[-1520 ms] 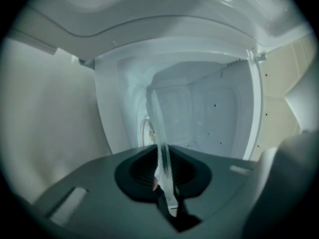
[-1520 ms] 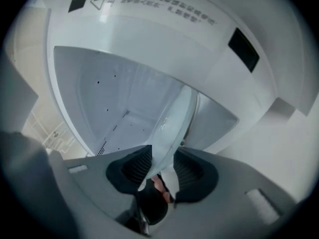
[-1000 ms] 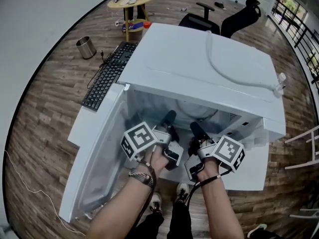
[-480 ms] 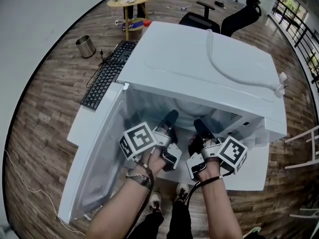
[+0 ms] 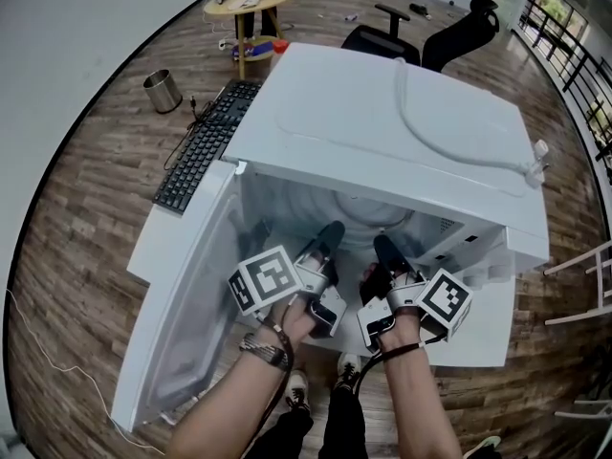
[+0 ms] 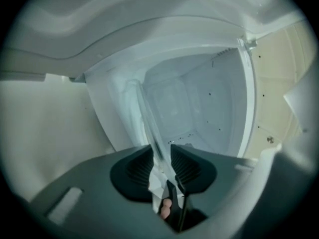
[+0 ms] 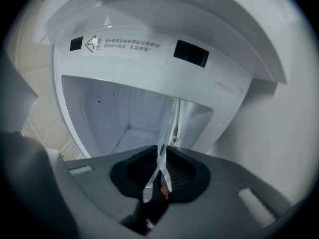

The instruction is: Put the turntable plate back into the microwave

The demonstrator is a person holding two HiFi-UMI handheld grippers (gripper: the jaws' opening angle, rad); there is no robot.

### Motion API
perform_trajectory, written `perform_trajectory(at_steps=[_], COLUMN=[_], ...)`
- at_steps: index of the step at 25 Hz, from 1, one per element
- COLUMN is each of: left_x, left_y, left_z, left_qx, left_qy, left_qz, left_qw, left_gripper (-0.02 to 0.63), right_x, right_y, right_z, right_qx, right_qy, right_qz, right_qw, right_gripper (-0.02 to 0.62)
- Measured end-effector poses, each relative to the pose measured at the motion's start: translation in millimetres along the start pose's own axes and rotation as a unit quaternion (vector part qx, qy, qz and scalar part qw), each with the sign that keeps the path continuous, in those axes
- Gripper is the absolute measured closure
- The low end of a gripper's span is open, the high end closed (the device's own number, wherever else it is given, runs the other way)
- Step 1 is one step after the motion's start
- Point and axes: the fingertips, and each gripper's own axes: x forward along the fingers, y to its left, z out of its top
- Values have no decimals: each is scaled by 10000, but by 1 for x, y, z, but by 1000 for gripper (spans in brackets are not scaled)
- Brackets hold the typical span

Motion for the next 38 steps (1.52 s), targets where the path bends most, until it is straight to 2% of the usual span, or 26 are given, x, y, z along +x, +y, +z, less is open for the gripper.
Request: perform_trajectory(at_steps=[3, 9, 10, 11, 12, 13, 17, 25, 29, 32, 38], left_x=[-2, -20, -24, -27, -28, -28, -24, -21, -16, -13, -7], left_y=[0, 3, 4, 6, 7, 9, 9, 9, 6, 5, 3], left_z=[-3, -2, -1, 1, 4, 6, 8, 8, 4, 1, 4], left_qx=[23, 12, -11, -23, -6, 37, 124, -75, -71, -73, -58], left_qy=[13, -182, -253, -329, -387, -407, -349, -444, -345, -319, -322], left_qz=[14, 205, 227, 254, 287, 319, 376, 306, 278, 266, 236], left_qw=[10000, 9996, 9994, 9991, 9988, 9987, 9986, 9985, 9990, 9991, 9992], left_gripper=[486, 437, 441, 470, 525, 535, 528, 523, 506, 531, 537], right_x=[-1, 0, 0, 1, 1, 1, 1, 3, 4, 5, 7], right_y=[-1, -2, -3, -3, -2, -2, -2, -2, 0, 0, 2], right_z=[1, 3, 3, 3, 3, 2, 2, 2, 2, 1, 5], right_qx=[0, 37, 38, 33, 25, 19, 27, -60, -175, -202, -292], right_qy=[-36, -110, -116, -121, -128, -138, -180, -6, 51, 129, 70], right_qz=[-5, -17, -25, -29, -27, -20, -26, -158, -217, -223, -293], right_qw=[10000, 9999, 9999, 9999, 9999, 9999, 9998, 9999, 9996, 9995, 9991], right_gripper=[538, 541, 543, 543, 543, 543, 543, 543, 540, 538, 537])
